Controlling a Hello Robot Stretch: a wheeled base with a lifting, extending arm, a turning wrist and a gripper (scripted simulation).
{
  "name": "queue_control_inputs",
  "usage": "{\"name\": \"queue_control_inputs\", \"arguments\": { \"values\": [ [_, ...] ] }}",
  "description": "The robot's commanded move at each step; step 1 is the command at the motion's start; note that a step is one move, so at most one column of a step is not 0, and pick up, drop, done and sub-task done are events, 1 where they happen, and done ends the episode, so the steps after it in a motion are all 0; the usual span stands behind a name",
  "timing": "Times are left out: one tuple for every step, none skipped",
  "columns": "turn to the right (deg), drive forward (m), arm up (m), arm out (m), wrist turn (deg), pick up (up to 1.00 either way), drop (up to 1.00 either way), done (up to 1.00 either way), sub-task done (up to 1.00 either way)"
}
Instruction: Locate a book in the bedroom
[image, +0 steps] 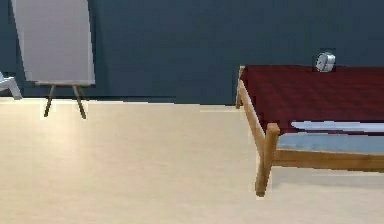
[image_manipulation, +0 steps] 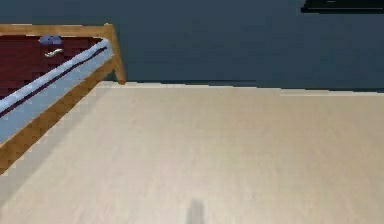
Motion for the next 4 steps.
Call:
{"name": "queue_control_inputs", "arguments": {
  "values": [
    [-36.0, 0.0, 0.0, 0.0, 0.0, 0.0, 0.0, 0.0, 0.0],
    [0.0, 1.0, 0.0, 0.0, 0.0, 0.0, 0.0, 0.0, 0.0],
    [-12.0, 0.0, 0.0, 0.0, 0.0, 0.0, 0.0, 0.0, 0.0],
    [0.0, 0.15, 0.0, 0.0, 0.0, 0.0, 0.0, 0.0, 0.0]
  ]
}}
